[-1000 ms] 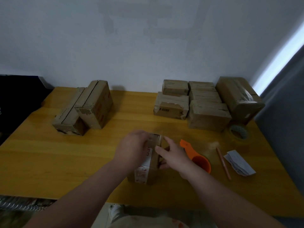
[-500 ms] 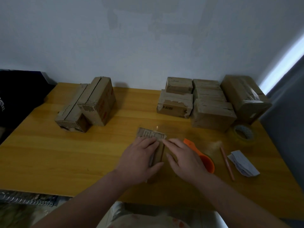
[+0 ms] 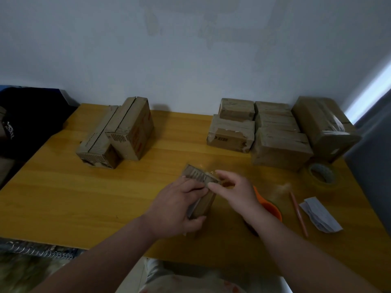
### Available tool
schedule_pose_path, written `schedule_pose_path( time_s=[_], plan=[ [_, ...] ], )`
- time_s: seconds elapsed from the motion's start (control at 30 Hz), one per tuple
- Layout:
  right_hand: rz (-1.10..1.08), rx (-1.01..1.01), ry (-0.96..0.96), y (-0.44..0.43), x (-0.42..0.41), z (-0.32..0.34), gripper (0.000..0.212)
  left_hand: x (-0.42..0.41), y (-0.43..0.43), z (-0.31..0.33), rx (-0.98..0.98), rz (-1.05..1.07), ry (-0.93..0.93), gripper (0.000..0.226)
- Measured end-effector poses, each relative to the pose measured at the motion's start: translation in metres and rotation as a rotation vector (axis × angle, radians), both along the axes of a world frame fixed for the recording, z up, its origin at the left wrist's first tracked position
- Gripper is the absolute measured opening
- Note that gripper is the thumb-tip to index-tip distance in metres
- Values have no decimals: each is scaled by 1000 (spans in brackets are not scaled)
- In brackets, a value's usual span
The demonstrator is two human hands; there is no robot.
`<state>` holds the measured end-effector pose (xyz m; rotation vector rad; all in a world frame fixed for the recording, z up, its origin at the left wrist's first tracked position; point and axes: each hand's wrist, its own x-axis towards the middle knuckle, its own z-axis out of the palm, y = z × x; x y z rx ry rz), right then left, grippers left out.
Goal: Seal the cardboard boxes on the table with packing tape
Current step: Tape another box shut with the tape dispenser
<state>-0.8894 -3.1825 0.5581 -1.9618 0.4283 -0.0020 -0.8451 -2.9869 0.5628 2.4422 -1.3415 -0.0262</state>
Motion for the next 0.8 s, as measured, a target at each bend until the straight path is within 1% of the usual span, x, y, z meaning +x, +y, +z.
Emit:
schedule_pose_path(
  time_s=[0.07, 0.13, 0.17, 0.23, 0.33, 0.37, 0.47, 0.53, 0.67, 0.8],
  plan=[
    [1, 159, 36, 1, 4, -5, 32, 0, 1, -1, -5, -4, 5, 67],
    [-28, 177, 23, 1, 7, -10, 18, 0, 1, -2, -6, -1, -16, 67],
    [-34, 163, 7, 1, 8, -11, 16, 0, 1, -3, -8, -1, -31, 67],
    [-36, 101, -46, 1, 8, -14, 17, 0, 0, -4, -15, -1, -44, 66],
    [-20, -79, -154, 3, 9, -14, 15, 1, -1, -5, -26, -3, -72, 65],
    [-13, -159, -194, 4, 9, -15, 16, 1, -2, -5, -30, -6, -78, 64],
    [5, -402, -319, 5, 9, -23, 29, 1, -2, -6, -39, -7, -89, 63],
    [7, -473, -370, 5, 9, -27, 33, 1, -1, -7, -41, -10, -102, 63],
    [-12, -513, -345, 8, 8, -23, 40, 2, 2, -7, -29, -29, -111, 55],
    [-108, -420, -269, 8, 10, -14, 42, 3, 7, -8, -111, -6, -67, 41]
  ],
)
